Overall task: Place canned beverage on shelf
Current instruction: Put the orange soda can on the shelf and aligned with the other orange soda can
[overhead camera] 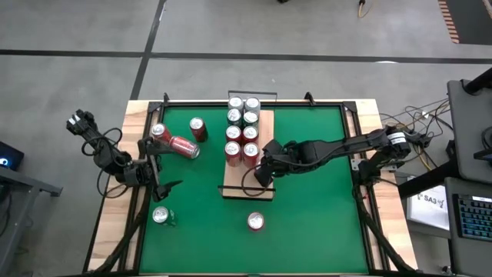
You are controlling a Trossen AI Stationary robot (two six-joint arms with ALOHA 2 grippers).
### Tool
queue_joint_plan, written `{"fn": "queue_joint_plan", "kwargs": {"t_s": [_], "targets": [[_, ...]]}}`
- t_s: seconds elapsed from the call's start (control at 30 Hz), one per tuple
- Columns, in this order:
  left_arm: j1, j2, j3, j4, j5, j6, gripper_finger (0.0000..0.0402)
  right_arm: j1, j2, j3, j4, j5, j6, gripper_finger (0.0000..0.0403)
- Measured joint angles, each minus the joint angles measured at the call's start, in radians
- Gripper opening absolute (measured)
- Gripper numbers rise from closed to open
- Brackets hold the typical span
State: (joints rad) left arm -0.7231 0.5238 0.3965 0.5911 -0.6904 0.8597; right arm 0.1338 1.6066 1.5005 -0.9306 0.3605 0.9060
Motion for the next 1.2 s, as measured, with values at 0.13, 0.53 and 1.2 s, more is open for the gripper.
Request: {"fn": "queue_joint_plan", "kwargs": {"t_s": [0.13,0.53,1.2], "targets": [[0.000,0.020,0.000,0.001,0.083,-0.004,0.0393,-0.001,-0.009,0.000,0.002,0.002,-0.013,0.0009],[0.002,0.083,0.001,0.072,0.112,-0.002,0.0349,-0.001,-0.013,0.108,-0.056,-0.028,-0.229,0.0009],[0.342,0.232,0.001,0.037,0.274,-0.178,0.0092,-0.008,0.050,0.113,0.076,-0.083,-0.437,0.0009]]}}
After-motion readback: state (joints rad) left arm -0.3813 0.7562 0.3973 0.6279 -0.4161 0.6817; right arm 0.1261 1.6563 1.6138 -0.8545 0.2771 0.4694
